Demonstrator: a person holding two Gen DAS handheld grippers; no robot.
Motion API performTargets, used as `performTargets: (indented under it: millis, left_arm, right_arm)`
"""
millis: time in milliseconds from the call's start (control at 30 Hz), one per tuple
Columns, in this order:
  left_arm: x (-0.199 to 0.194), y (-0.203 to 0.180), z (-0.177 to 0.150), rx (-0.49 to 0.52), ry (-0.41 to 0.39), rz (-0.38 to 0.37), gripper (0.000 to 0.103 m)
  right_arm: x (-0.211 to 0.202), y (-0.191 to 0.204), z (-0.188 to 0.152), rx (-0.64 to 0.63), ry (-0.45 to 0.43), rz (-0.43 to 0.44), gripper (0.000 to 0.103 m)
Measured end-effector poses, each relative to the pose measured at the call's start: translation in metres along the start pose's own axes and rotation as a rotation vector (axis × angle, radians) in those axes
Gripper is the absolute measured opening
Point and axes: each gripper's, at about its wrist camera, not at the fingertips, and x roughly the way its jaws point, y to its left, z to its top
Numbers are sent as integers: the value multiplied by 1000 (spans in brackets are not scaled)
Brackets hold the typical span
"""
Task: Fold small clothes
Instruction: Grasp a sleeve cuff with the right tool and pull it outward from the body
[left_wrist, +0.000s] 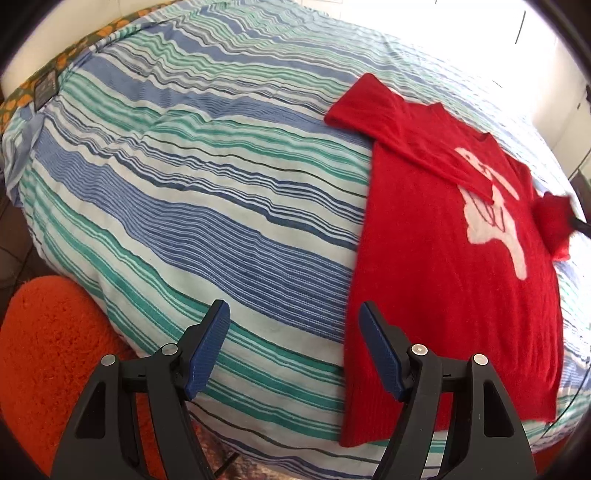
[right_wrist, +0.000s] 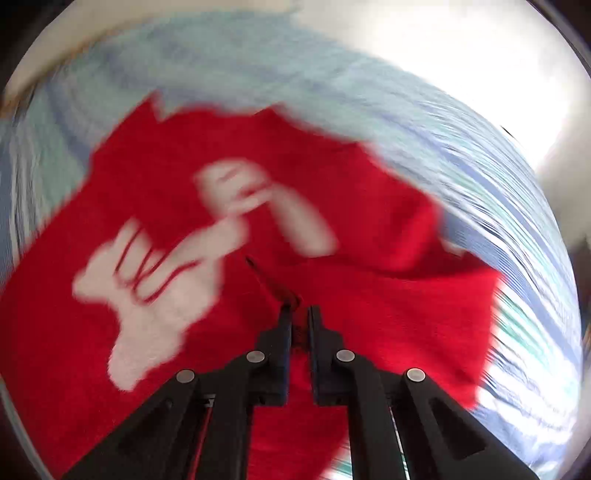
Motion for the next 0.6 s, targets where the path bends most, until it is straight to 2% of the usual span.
performTargets:
  millis: [67,167,233,267,433,533,600]
  left_arm:
    - [-3,0,-1,-7,-2,-2,75]
    - [-3,-3,-4,-2,6,1,75]
    - [-1,-9,-5,12,18,7,75]
    - [0,-13,-5,21,26,10,75]
    - [-5,-32,-12,98,23,34,75]
    - [-8,-40,-17,146,16,60,75]
    - [-6,-43,-18,157,24,67,75]
  right_arm:
    - [-31,-83,-17,228,-48,-36,8]
    - [-59,-196,-70,502,-55,-103,8]
    - [-62,-241,-104,624,-34,-116,8]
    - [-59,-261,-122,696,-26,-93,8]
    - [-39,-297,-180,967,-70,39,8]
    - [-26,-308,-200,1084,-94,122,15]
    - [-19,-311,-209,1148,-125,188,35]
